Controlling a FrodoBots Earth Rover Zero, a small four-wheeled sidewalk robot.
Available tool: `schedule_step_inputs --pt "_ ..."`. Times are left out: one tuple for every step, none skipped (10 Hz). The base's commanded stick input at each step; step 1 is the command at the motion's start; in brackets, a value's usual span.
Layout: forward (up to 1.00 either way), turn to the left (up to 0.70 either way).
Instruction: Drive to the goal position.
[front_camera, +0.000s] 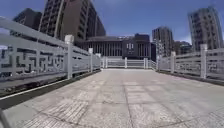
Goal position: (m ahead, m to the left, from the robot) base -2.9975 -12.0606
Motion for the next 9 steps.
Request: schedule_step_inputs --pt "0.70 0.00" --pt "0.70 0.00" --pt "0.70 0.00" --pt "0.70 0.00" --pt "0.70 0.00" --pt "0.70 0.00" --pt "0.70 0.00" --pt "0.70 0.00" --pt "0.70 0.00"
